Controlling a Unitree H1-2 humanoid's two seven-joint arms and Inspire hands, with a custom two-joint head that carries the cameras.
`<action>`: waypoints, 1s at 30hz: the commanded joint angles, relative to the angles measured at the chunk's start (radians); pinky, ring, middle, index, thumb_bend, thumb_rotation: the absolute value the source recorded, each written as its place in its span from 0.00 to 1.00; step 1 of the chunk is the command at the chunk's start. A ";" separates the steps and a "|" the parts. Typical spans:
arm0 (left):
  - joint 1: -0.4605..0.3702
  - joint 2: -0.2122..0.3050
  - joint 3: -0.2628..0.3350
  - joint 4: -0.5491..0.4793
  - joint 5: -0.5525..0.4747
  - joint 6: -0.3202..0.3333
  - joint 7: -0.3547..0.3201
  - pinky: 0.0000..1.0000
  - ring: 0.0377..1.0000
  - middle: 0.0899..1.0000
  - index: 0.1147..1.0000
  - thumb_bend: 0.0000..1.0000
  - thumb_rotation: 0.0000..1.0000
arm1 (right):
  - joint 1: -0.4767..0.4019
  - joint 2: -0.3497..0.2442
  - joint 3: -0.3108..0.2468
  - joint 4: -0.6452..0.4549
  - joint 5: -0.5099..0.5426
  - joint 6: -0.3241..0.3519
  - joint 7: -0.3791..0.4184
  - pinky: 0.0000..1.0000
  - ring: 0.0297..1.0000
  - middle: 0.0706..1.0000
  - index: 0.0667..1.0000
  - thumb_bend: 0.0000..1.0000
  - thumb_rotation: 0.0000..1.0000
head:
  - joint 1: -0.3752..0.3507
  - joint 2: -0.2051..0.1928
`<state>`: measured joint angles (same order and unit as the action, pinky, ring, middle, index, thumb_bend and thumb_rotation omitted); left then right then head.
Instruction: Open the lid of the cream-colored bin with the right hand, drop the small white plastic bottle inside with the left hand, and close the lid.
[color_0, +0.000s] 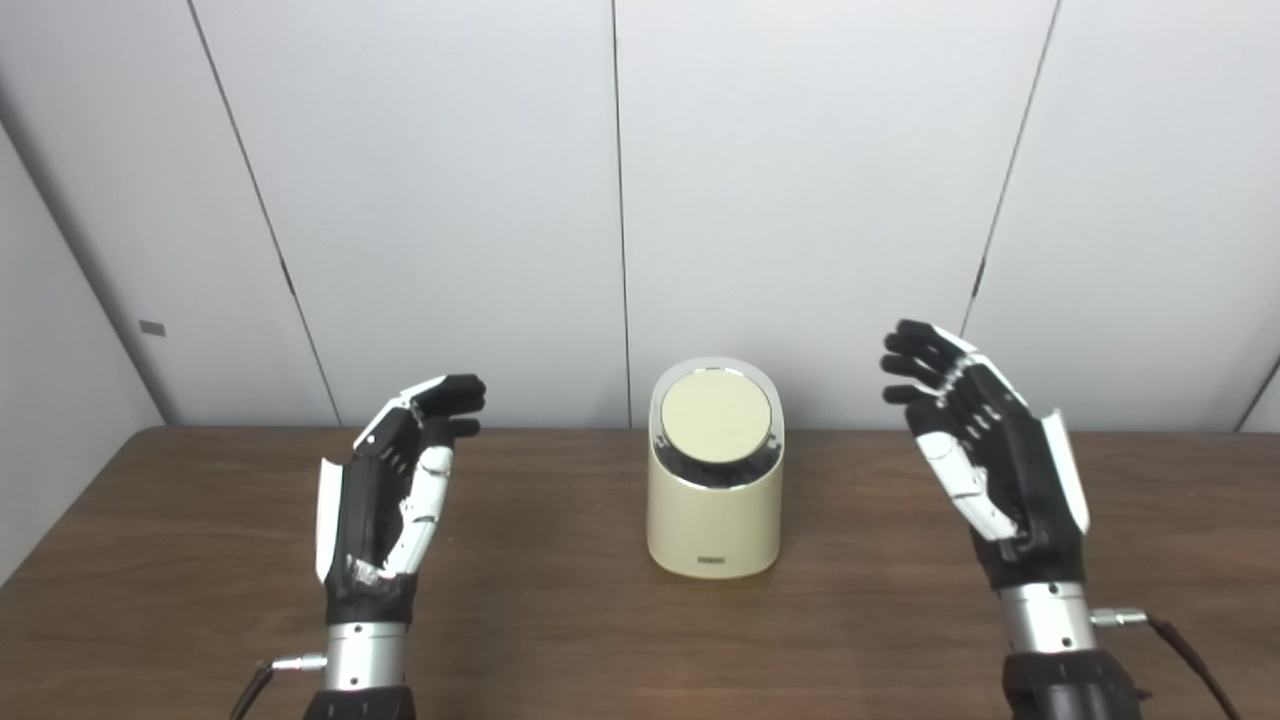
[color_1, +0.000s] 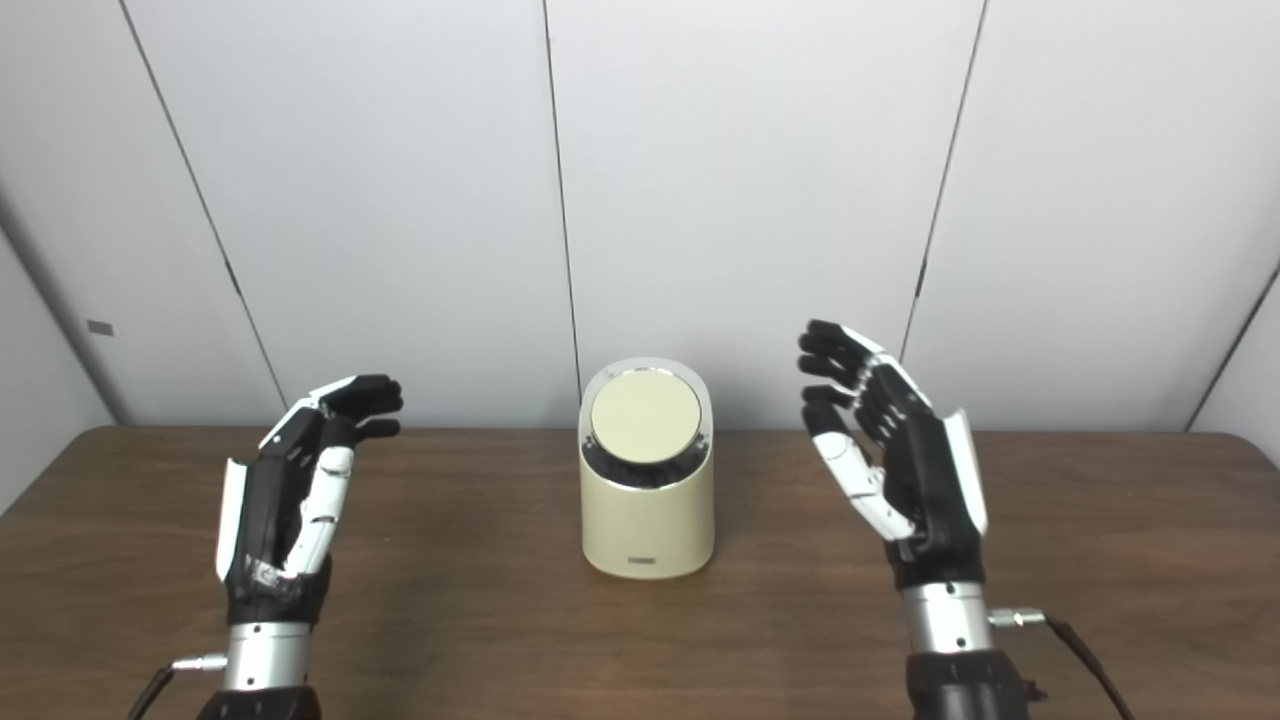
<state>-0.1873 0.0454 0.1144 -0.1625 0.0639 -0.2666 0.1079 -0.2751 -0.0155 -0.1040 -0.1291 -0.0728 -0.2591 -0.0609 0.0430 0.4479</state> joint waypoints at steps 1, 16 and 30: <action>-0.024 0.010 0.006 -0.011 -0.014 -0.049 0.003 0.65 0.70 0.68 0.65 0.27 0.46 | -0.034 0.013 -0.006 -0.009 0.030 -0.094 -0.021 0.66 0.74 0.74 0.73 0.28 0.50 | -0.006 -0.006; -0.065 -0.056 -0.007 -0.001 -0.022 -0.063 0.022 0.60 0.67 0.65 0.63 0.30 0.35 | -0.052 0.041 -0.033 0.046 0.072 -0.147 -0.107 0.58 0.67 0.68 0.64 0.36 0.33 | -0.020 -0.038; -0.051 -0.062 -0.011 0.006 -0.052 -0.084 0.011 0.60 0.67 0.66 0.63 0.30 0.34 | -0.040 0.029 -0.028 0.079 0.066 -0.186 -0.103 0.59 0.68 0.67 0.64 0.37 0.38 | -0.016 -0.043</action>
<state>-0.2148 -0.0186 0.1058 -0.1463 0.0246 -0.3226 0.1221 -0.2918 0.0183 -0.1330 -0.0328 -0.0005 -0.3963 -0.1664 0.0261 0.4034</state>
